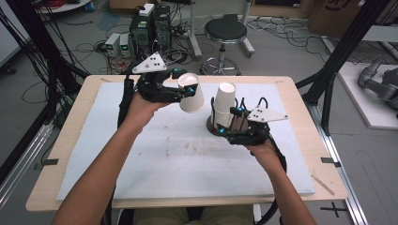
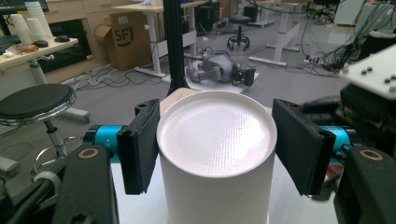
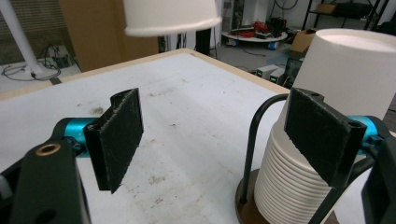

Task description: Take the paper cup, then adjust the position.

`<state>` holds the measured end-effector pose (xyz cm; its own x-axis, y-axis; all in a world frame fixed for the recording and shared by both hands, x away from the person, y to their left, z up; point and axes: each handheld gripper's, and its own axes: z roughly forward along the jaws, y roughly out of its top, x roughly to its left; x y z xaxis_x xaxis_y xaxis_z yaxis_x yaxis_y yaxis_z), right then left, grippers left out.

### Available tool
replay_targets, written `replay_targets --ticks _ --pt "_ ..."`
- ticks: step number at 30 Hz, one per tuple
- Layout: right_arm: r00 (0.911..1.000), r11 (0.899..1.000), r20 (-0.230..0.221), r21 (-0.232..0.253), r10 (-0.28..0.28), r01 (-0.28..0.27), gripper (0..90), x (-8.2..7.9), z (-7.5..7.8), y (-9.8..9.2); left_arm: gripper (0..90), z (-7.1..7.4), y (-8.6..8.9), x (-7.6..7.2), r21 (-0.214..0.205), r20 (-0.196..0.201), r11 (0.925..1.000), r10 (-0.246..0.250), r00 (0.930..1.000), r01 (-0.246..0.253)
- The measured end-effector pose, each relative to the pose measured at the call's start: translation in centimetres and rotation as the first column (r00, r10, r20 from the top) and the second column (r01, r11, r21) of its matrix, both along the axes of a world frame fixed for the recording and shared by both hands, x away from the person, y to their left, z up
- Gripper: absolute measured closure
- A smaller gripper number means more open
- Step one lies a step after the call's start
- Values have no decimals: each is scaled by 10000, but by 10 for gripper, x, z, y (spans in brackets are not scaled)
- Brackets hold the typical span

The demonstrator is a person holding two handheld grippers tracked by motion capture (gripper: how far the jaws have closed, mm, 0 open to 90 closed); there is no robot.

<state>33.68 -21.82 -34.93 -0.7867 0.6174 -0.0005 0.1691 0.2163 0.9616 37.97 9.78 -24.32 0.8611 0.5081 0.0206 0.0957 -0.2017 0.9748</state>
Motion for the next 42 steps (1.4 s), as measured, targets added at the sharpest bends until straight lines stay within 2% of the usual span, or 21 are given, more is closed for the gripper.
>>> replay_targets --ticks 5,10,18,22,27,31,37,42 --pt "9994 9989 233 -396 269 -259 201 -3 10 4 350 -4 7 -11 -19 -141 9999 -111 9998 111" --pt "9970 9967 61 -279 771 -769 200 -4 13 4 350 -12 10 -17 93 -302 9999 -124 9995 126" --pt "9901 9888 -231 -524 1386 -1397 201 -6 -7 9 350 -41 20 -21 291 -932 9992 -231 9954 259" --pt "9863 9845 -389 -660 1603 -1626 201 -6 -12 13 350 -50 21 -26 245 -1087 9991 -309 9936 337" --pt "9826 9814 -288 -532 1834 -1847 201 -10 -12 12 350 -50 18 -31 224 -1049 9977 -617 9926 643" --pt "9791 9786 -342 -401 2005 -2018 201 -11 -13 11 350 -49 13 -36 474 -903 9949 -842 9923 887" --pt "9763 9766 -413 -273 2122 -2134 201 -12 -16 8 350 -54 10 -40 615 -901 9913 -1106 9898 1164" --pt "9674 9676 -396 -262 2500 -2511 201 -14 -17 7 350 -59 11 -47 617 -993 9885 -1314 9863 1379"
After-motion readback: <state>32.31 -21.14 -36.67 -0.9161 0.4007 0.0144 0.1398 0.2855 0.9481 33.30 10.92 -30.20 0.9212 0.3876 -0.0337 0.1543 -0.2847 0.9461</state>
